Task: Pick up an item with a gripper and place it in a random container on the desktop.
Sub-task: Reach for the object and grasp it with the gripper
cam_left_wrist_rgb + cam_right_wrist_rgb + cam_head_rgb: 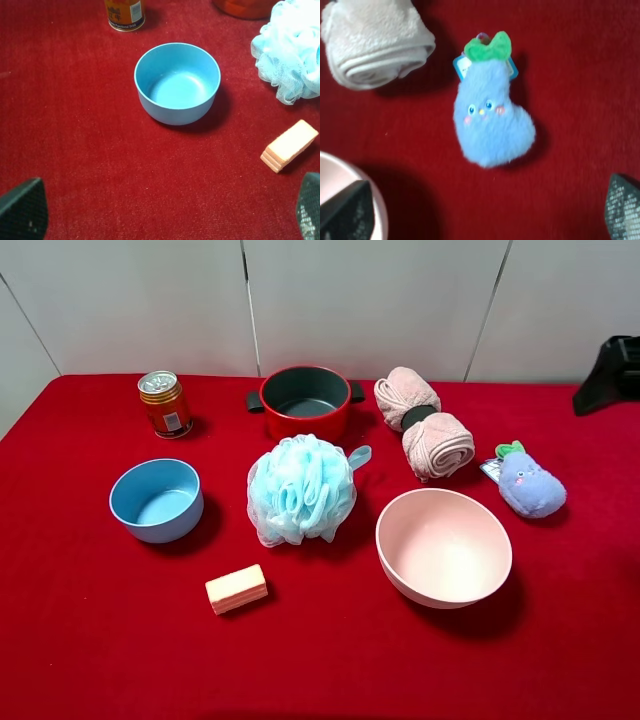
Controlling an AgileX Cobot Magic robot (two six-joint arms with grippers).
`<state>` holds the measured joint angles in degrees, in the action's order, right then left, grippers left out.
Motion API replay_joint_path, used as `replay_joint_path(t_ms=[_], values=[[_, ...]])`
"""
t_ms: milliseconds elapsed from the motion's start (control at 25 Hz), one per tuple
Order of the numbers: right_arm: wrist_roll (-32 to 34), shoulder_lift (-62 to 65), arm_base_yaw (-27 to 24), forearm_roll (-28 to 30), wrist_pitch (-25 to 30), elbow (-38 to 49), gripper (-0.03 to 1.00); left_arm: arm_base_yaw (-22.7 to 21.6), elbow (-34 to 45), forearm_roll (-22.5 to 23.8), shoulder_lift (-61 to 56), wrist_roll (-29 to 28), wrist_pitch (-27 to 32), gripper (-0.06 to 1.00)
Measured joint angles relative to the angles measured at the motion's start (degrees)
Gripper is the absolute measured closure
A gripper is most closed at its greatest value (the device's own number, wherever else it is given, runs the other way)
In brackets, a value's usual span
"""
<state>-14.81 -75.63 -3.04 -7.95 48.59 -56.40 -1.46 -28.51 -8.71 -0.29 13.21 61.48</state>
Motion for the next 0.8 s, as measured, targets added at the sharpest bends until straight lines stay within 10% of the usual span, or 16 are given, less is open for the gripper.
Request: replay_joint_path(t_ms=[800], values=[[-3.22,-24.76,0.00,-0.58,-1.82,-9.79,0.28,0.00,0.00,0.00,0.00,0.00,0.00,-0.05]])
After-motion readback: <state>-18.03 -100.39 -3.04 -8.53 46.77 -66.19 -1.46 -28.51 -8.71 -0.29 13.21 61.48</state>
